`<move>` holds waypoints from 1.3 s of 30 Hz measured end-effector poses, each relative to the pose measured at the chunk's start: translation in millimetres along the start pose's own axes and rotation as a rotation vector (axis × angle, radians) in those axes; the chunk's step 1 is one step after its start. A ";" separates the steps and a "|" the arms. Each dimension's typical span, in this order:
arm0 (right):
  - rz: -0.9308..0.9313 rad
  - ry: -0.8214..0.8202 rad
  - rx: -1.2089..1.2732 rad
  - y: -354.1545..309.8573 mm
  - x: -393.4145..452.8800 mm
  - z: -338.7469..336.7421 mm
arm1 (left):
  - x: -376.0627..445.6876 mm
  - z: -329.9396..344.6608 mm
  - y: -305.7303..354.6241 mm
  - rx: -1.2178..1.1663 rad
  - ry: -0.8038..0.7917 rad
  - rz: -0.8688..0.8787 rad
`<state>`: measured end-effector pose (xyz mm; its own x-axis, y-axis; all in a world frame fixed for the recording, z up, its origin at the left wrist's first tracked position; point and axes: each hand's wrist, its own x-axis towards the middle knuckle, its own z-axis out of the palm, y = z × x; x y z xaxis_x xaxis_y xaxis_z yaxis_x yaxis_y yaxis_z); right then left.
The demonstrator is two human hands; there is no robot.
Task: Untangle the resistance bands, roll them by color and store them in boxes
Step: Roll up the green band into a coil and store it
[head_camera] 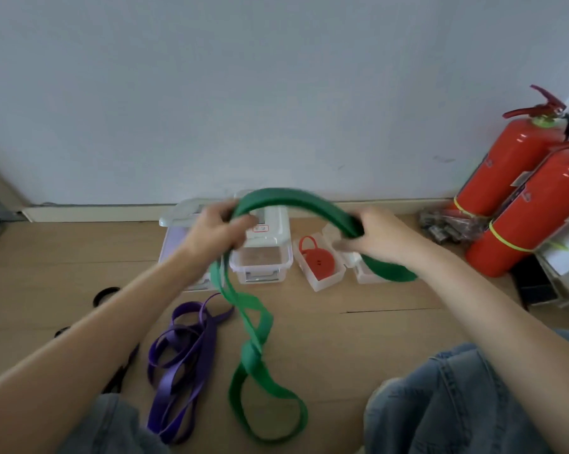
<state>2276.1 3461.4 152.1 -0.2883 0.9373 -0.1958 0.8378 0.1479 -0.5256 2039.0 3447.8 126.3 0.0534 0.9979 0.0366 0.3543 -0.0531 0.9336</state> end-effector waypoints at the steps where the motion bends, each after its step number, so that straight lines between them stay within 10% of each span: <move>1: 0.079 -0.128 -0.097 3.4 -1.9 0.1 | 1.1 -9.2 14.2 0.020 0.002 0.062; 15: -0.309 -0.037 1.272 -41.4 -3.3 17.5 | -21.9 26.9 -42.7 0.350 -0.395 -0.044; 19: -0.122 0.052 0.906 -26.6 -2.2 5.1 | -19.9 17.4 -43.6 0.371 -0.274 -0.091; 24: 0.123 -0.523 -0.140 -8.2 -8.4 16.1 | -8.9 -11.4 14.3 0.002 -0.100 0.049; 28: -0.089 -0.412 0.391 -23.3 -8.6 28.6 | -15.1 22.2 22.3 0.408 -0.307 0.136; 32: -0.211 -0.156 0.159 -34.1 -6.5 41.6 | -9.3 31.2 10.0 0.468 -0.266 0.172; 39: -0.334 -0.076 1.096 -36.9 -8.7 6.8 | -26.6 31.6 -50.2 0.394 -0.403 -0.021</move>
<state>2244.5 3445.6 167.6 -0.4787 0.8760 0.0588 -0.1290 -0.0040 -0.9916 2049.3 3422.8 67.3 0.3669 0.9102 -0.1920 0.6772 -0.1199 0.7259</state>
